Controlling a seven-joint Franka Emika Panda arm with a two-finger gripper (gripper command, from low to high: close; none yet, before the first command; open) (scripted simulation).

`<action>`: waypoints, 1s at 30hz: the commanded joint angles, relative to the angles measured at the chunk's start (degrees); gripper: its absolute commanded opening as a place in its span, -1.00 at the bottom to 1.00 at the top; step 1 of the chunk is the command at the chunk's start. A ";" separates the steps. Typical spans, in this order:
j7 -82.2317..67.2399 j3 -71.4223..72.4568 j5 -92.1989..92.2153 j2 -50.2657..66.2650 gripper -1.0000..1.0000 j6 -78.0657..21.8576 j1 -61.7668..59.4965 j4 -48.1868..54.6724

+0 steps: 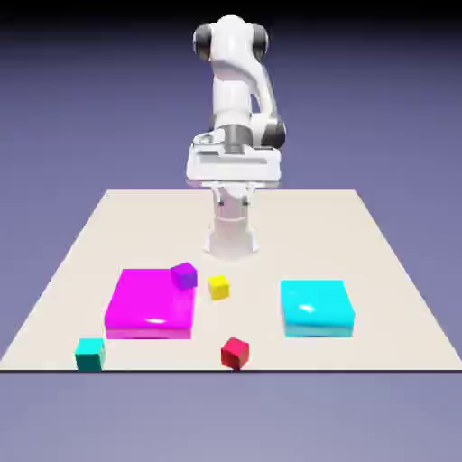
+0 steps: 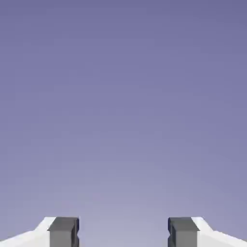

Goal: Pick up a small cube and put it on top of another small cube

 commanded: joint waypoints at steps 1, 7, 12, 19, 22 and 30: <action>0.96 -1.55 2.50 1.89 0.00 -1.67 1.25 0.58; 6.70 -10.85 17.45 13.20 0.00 -11.70 8.74 4.05; 11.48 -18.59 29.90 22.62 0.00 -20.06 14.98 6.94; 18.17 -29.44 47.35 35.82 0.00 -31.76 23.72 10.98; 21.04 -34.08 54.82 41.48 0.00 -36.77 27.46 12.71; 28.70 -46.48 74.76 56.56 0.00 -50.15 37.44 17.34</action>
